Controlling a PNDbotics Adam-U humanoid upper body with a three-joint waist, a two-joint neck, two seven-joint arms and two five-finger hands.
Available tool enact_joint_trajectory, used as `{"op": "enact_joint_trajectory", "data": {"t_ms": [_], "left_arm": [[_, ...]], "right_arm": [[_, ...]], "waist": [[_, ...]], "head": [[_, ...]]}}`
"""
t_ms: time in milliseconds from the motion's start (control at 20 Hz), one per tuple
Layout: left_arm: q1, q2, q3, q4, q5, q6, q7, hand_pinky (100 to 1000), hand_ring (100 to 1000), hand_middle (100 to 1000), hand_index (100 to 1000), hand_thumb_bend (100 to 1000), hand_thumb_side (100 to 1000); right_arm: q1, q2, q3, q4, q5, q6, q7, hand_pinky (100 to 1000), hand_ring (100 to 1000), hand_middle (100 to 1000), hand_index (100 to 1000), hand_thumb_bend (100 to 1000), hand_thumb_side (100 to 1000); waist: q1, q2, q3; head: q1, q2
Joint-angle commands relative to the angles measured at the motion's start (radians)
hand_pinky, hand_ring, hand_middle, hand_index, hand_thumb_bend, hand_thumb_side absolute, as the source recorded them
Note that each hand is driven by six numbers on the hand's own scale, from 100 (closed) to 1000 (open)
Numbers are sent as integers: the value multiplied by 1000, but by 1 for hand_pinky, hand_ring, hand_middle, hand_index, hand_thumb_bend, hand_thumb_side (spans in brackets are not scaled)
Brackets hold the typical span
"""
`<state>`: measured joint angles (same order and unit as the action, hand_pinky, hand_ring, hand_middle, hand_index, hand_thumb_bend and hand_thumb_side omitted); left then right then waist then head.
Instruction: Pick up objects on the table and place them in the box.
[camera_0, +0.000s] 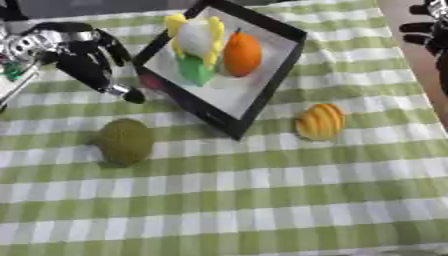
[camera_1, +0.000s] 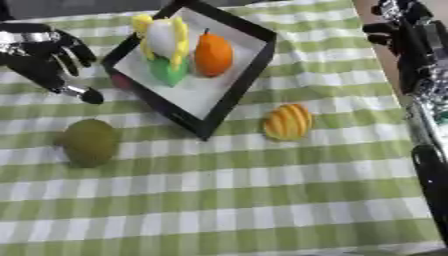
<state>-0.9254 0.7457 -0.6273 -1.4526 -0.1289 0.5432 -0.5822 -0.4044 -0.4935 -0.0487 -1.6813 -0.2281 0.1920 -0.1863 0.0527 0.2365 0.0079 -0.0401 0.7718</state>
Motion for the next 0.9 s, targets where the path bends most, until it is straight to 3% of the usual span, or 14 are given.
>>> {"op": "enact_joint_trajectory", "data": {"t_ms": [50,250,400,900], "left_arm": [[-7,12,-7,-25,16,65,-17,723,708,733,812,799,208],[-2,2,-25,-58,31,137,-44,727,714,738,811,785,115],[-4,4,-31,-91,40,174,-61,732,717,737,810,795,110],[9,26,-43,-136,39,217,-116,752,736,750,809,813,105]], "right_arm": [[-12,-24,-6,-20,-1,-3,1,782,709,757,899,100,689],[-10,-23,-6,-19,1,-1,2,782,709,757,899,100,691],[-8,-24,-7,-19,2,-1,1,782,709,757,899,100,693],[2,-27,-8,-18,5,3,0,782,709,757,899,100,698]], "waist": [[-12,-27,0],[-12,-25,-2],[-10,-24,-2],[0,-26,-1]], "head": [[11,-2],[15,-2],[17,-2],[23,-2]]}}
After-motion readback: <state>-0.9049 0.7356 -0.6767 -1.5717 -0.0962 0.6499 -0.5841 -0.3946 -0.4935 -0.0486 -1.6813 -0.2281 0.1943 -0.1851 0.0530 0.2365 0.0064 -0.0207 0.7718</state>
